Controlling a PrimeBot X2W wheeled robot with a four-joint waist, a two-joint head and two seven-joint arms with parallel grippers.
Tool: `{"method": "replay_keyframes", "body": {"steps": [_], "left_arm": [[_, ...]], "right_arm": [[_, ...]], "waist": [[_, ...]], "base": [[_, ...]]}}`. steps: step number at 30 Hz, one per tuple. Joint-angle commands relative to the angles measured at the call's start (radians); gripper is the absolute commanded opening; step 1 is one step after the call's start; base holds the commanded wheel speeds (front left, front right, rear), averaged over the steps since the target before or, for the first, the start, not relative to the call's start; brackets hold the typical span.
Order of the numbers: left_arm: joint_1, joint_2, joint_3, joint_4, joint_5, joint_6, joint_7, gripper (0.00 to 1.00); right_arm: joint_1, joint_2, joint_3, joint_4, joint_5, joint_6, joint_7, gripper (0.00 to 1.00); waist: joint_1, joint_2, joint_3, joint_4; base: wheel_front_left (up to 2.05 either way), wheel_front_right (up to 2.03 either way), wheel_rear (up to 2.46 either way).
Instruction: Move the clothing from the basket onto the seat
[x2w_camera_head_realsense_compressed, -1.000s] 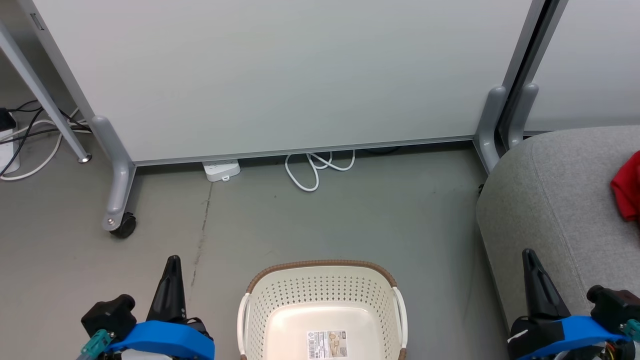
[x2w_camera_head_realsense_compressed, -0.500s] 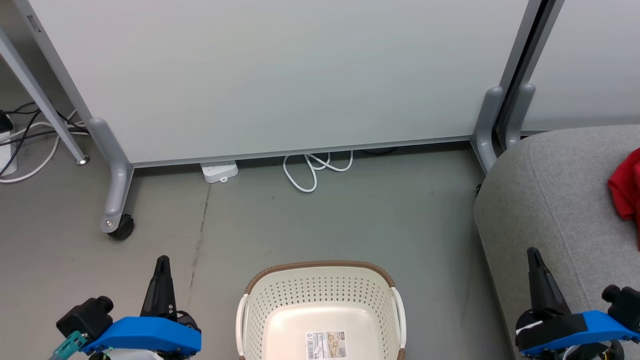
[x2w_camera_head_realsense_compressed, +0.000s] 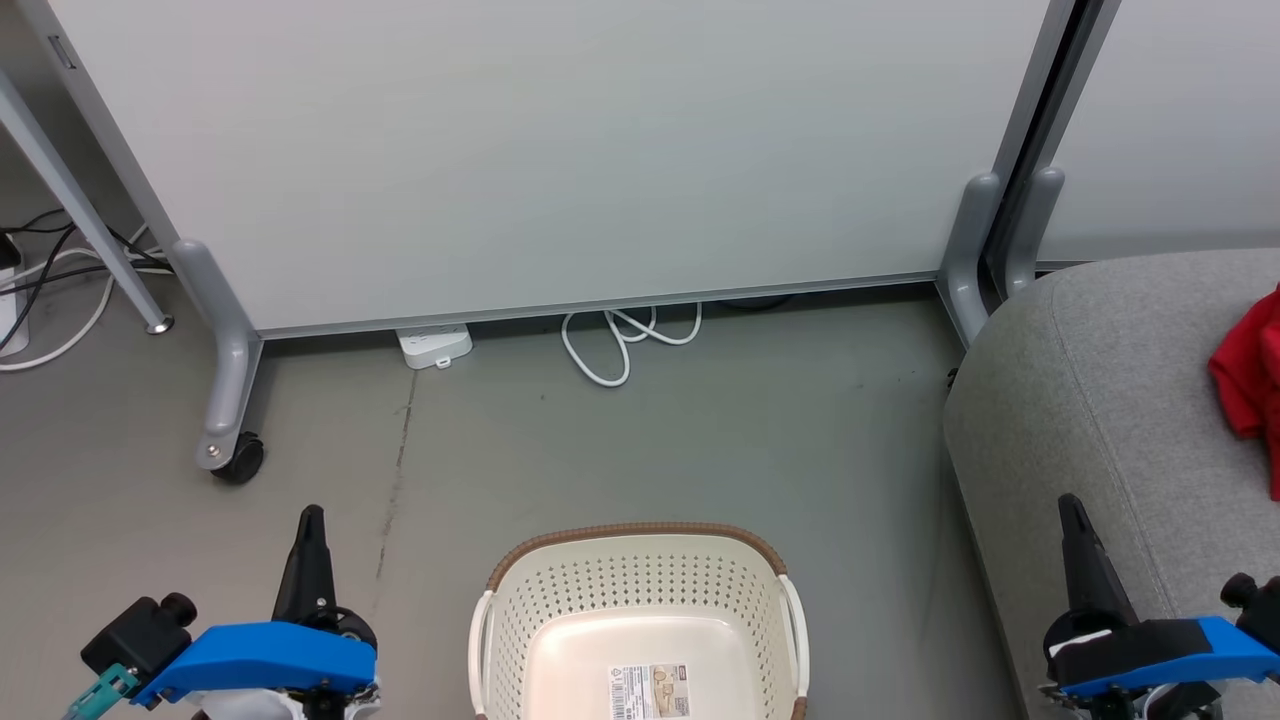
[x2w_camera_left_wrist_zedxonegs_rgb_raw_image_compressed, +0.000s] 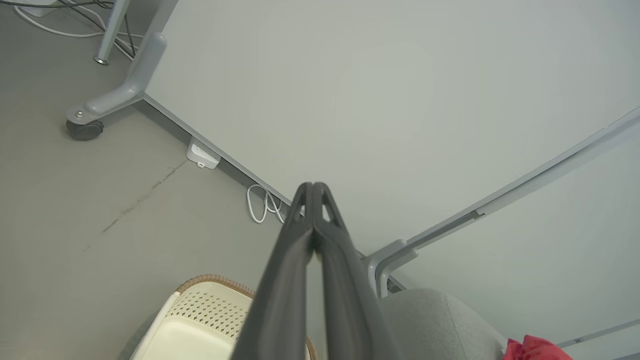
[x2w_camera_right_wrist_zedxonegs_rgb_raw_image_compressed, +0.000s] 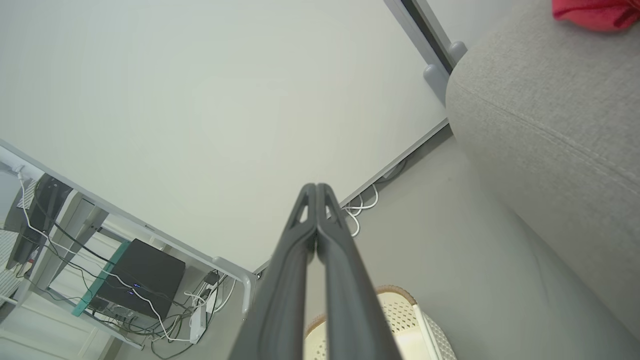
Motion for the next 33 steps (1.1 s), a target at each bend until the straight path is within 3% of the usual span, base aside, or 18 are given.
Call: {"method": "replay_keyframes", "body": {"steps": [1,33], "left_arm": [[-0.028,0.001,0.008,-0.016,-0.031,-0.007,0.007,0.00],[-0.042,0.001,0.051,-0.032,-0.379,-0.014,0.099,0.00]], "right_arm": [[-0.033,-0.001,-0.004,-0.013,0.035,0.000,0.007,0.00],[-0.050,0.003,-0.016,-0.013,0.400,0.000,0.100,0.00]], "waist": [[0.0000,0.0000,0.000,-0.001],[0.0000,0.0000,-0.006,-0.015]], "base": [[0.00,0.00,0.00],[0.00,0.00,0.00]]}}
